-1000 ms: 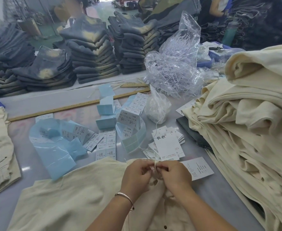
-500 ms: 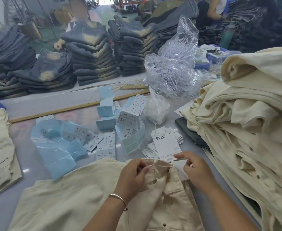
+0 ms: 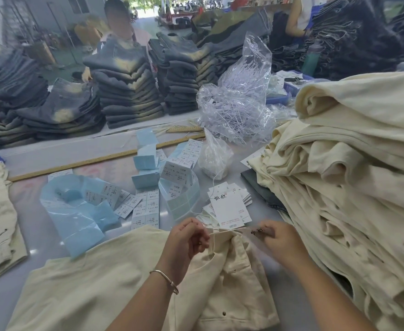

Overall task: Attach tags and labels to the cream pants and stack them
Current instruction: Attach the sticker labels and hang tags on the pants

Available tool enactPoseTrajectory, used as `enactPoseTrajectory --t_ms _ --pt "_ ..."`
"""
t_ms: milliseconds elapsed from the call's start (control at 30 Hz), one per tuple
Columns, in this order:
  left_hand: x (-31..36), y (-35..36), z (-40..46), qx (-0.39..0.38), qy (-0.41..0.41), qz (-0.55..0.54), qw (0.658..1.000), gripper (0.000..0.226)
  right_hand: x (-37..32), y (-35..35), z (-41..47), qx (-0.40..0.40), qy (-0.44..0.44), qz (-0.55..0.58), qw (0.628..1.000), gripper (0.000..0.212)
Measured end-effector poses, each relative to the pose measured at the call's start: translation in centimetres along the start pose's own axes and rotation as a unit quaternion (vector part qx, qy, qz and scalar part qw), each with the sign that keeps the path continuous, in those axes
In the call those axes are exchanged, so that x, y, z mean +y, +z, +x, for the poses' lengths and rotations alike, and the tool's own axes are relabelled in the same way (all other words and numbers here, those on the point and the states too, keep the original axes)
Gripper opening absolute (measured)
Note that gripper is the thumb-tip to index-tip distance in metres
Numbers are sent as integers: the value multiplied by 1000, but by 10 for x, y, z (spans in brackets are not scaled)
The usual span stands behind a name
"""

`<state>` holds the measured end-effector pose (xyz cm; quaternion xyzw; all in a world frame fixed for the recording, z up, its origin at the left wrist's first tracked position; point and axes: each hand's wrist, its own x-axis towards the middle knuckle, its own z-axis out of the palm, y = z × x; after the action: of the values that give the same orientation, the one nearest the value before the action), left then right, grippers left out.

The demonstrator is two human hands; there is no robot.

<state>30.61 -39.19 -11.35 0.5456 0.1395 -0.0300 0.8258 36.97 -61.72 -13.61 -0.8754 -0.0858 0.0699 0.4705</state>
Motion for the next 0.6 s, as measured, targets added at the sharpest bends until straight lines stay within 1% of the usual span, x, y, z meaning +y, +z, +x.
enactPoseTrajectory --t_ms 33,67,100,133,200,233,300,333,400,467,533,600 --pt "-2 1 0 4 1 2 1000 41 -6 -6 2 2 -9 8 1000 15" --pt "-3 3 0 11 3 2 1000 42 -14 -12 3 -9 -16 27 999 13" --pt "-4 3 0 19 5 -2 1000 40 -24 -16 4 -32 -19 66 997 9" --pt "-5 4 0 29 7 -8 1000 36 -34 -17 5 -58 -17 107 992 18" --pt "-4 4 0 50 15 -15 999 27 -48 -14 6 -115 -10 140 983 44" --pt "-4 3 0 60 21 -5 998 22 -51 -8 5 -141 -7 144 980 49" --pt "-6 2 -2 75 34 33 996 14 -51 11 2 -168 -3 133 977 47" --pt "-8 2 -3 83 41 55 994 13 -47 21 2 -160 -8 90 983 44" --pt "-13 0 -5 101 56 121 986 20 -35 39 0 -124 -44 -71 989 40" --pt "-18 -1 -9 116 63 181 975 25 -27 50 -2 -64 -97 -205 972 41" --pt "-24 -2 -12 127 58 205 969 16 -27 56 -4 -17 -150 -281 948 39" --pt "-29 -3 -14 133 53 226 964 9 -27 60 -1 33 -208 -297 931 33"
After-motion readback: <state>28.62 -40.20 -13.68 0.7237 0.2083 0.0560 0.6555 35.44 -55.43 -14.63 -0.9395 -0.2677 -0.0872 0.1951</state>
